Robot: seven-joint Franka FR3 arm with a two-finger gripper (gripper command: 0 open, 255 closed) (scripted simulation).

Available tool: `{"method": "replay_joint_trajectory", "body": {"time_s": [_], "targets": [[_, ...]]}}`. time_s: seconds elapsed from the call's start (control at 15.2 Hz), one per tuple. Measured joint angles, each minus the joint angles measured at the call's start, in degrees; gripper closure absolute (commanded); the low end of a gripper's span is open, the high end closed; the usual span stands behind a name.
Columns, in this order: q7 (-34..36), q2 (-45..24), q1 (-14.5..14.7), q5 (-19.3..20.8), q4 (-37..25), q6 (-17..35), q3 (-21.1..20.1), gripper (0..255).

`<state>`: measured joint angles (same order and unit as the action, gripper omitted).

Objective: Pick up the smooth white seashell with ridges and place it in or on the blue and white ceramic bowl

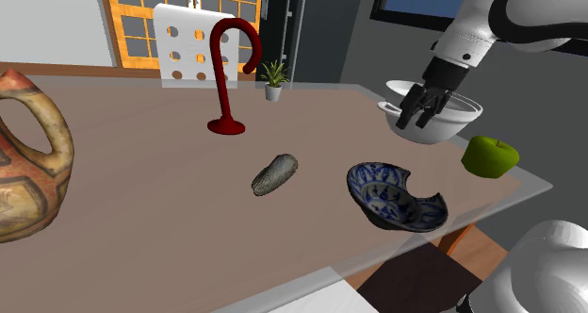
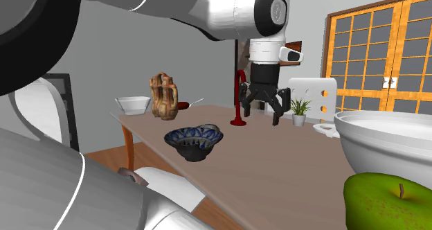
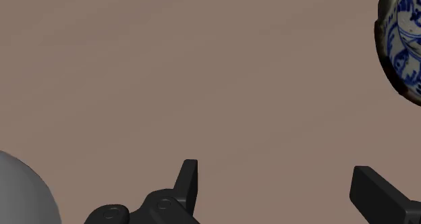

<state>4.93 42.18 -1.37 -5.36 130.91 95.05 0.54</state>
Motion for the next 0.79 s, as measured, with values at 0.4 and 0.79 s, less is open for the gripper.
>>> {"method": "replay_joint_trajectory", "body": {"time_s": [0.4, 0.79], "targets": [[11.9, -0.78, -0.55, -3.73, 0.9, 1.56, -6.39, 0], [29.96, -5.16, -1.73, -8.63, -0.65, 4.71, -15.84, 0]]}}
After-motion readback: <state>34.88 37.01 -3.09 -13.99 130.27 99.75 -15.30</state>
